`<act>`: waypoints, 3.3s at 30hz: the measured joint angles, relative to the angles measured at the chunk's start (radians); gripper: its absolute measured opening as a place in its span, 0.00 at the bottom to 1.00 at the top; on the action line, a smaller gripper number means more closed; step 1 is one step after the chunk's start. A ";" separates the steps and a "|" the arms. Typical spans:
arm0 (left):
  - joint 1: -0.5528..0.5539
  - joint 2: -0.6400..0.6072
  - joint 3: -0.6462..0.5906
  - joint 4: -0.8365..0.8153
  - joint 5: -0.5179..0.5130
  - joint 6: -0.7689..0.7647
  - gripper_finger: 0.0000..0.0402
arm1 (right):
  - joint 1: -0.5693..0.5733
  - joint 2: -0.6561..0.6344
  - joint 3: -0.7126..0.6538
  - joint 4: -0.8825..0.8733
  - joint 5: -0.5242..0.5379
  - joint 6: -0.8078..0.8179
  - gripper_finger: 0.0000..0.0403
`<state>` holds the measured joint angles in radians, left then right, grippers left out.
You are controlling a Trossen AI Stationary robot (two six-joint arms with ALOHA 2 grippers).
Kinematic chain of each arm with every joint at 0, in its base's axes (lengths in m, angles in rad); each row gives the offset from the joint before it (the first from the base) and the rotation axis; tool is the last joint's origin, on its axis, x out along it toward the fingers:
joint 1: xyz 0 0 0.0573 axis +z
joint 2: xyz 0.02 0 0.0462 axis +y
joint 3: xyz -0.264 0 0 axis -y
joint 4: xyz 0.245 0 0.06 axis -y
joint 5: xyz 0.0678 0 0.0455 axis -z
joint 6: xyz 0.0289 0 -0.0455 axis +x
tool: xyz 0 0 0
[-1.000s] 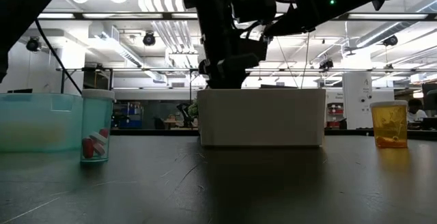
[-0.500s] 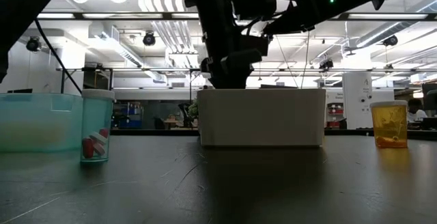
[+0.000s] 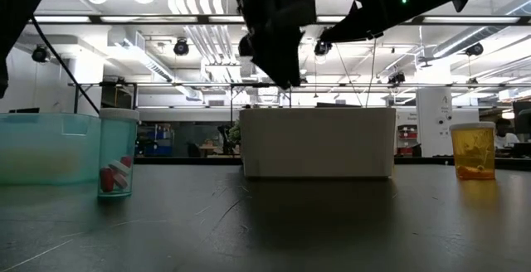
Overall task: Pick and place medicine bottles into bin by pill shape (circle, oval)
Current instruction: Put the orange capsule bottle into the blue bin
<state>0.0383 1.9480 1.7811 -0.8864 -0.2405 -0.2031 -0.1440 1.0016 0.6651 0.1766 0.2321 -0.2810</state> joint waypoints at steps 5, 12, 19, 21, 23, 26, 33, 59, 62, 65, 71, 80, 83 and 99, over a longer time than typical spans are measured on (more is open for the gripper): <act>-0.006 -0.044 -0.015 -0.006 0.000 0.006 0.51 | 0.000 0.000 0.000 -0.008 0.002 0.006 0.65; -0.080 -0.250 -0.185 0.035 -0.188 0.035 0.51 | 0.000 -0.012 0.000 -0.045 0.055 0.067 0.65; -0.186 -0.568 -0.614 0.501 -0.172 0.211 0.51 | 0.000 -0.018 0.010 -0.042 0.056 0.133 0.65; -0.199 -0.649 -0.730 0.623 -0.115 0.259 0.51 | 0.000 -0.018 0.012 -0.045 0.052 0.165 0.65; -0.202 -0.725 -0.829 0.705 -0.068 0.277 0.51 | 0.002 -0.016 0.012 -0.046 0.041 0.211 0.65; -0.202 -0.829 -0.942 0.776 -0.054 0.302 0.51 | 0.002 -0.015 0.011 -0.063 0.021 0.299 0.65; -0.194 -1.036 -1.097 0.871 -0.056 0.410 0.51 | 0.002 -0.011 0.048 -0.130 0.022 0.479 0.64; -0.155 -1.367 -1.236 0.877 -0.134 0.658 0.51 | -0.181 0.479 0.803 -1.224 -0.096 0.887 0.78; -0.153 -1.383 -1.251 0.868 -0.134 0.664 0.51 | -0.210 0.510 0.809 -1.222 -0.109 0.865 0.83; -0.151 -1.400 -1.266 0.869 -0.133 0.680 0.51 | -0.234 0.525 0.799 -1.219 -0.110 0.860 0.86; -0.147 -1.428 -1.283 0.880 -0.132 0.685 0.51 | -0.262 0.557 0.779 -1.210 -0.108 0.863 0.88; -0.142 -1.425 -1.283 0.878 -0.131 0.690 0.51 | -0.260 0.618 0.759 -1.175 -0.058 0.854 0.88; -0.137 -1.420 -1.284 0.890 -0.131 0.692 0.51 | -0.260 0.637 0.714 -1.137 -0.030 0.844 0.88; -0.116 -1.341 -1.284 0.979 -0.131 0.707 0.51 | -0.269 0.665 0.539 -0.906 -0.056 0.846 0.77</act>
<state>-0.0776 0.6067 0.4968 0.0924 -0.3714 0.5044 -0.4129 1.6665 1.2045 -0.7290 0.1759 0.5647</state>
